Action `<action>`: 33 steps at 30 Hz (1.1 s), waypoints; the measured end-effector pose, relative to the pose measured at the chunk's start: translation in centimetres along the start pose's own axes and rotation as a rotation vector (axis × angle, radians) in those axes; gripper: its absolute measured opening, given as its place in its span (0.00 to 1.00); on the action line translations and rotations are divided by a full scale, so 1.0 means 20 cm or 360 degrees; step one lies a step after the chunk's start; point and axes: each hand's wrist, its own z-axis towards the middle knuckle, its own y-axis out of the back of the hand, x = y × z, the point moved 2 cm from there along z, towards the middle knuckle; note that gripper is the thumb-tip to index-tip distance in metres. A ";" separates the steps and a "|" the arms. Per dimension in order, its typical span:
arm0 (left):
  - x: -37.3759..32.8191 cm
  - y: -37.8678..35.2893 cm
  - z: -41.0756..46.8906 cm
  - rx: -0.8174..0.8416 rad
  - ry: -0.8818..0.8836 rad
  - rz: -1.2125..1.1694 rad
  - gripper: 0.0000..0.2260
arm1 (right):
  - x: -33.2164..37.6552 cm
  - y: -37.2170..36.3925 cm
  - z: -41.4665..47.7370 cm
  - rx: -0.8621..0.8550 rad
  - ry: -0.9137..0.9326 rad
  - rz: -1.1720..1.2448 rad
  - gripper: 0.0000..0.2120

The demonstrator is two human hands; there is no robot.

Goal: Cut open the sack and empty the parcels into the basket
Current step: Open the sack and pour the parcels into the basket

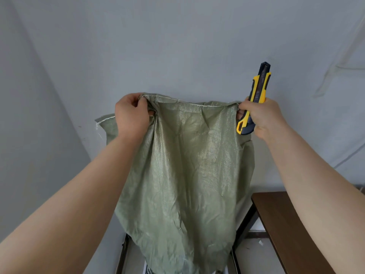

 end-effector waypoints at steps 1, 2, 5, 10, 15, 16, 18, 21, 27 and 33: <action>-0.03 -0.01 0.01 -0.0002 -0.0012 -0.0016 0.09 | 0.03 0.00 0.01 -0.0003 0.0023 0.0016 0.10; -0.04 -0.01 0.01 -0.0003 -0.0025 -0.0037 0.09 | 0.05 0.00 0.01 -0.0003 0.0047 0.0029 0.10; -0.06 -0.01 0.02 -0.0002 -0.0048 -0.0061 0.09 | 0.09 -0.01 0.01 0.0001 0.0075 0.0042 0.10; -0.04 0.02 0.04 -0.0009 -0.0021 -0.0062 0.09 | 0.10 -0.03 -0.01 0.0006 0.0038 0.0063 0.10; -0.07 0.06 0.05 -0.0010 -0.0033 -0.0060 0.08 | 0.14 -0.05 -0.03 0.0019 0.0045 0.0050 0.10; -0.06 0.06 0.06 -0.0014 -0.0034 -0.0063 0.08 | 0.14 -0.05 -0.04 0.0017 0.0044 0.0043 0.10; -0.06 0.08 0.05 -0.0022 -0.0031 -0.0074 0.08 | 0.14 -0.06 -0.05 0.0020 0.0039 0.0043 0.10; -0.05 0.11 0.05 -0.0015 -0.0037 -0.0088 0.08 | 0.14 -0.06 -0.06 0.0006 0.0027 0.0054 0.10; -0.07 0.16 0.07 0.0106 -0.0075 0.0017 0.09 | 0.19 -0.09 -0.09 0.0013 0.0050 0.0158 0.11; -0.08 0.24 0.05 0.0222 -0.0065 -0.0023 0.10 | 0.19 -0.15 -0.12 0.0069 0.0048 0.0232 0.10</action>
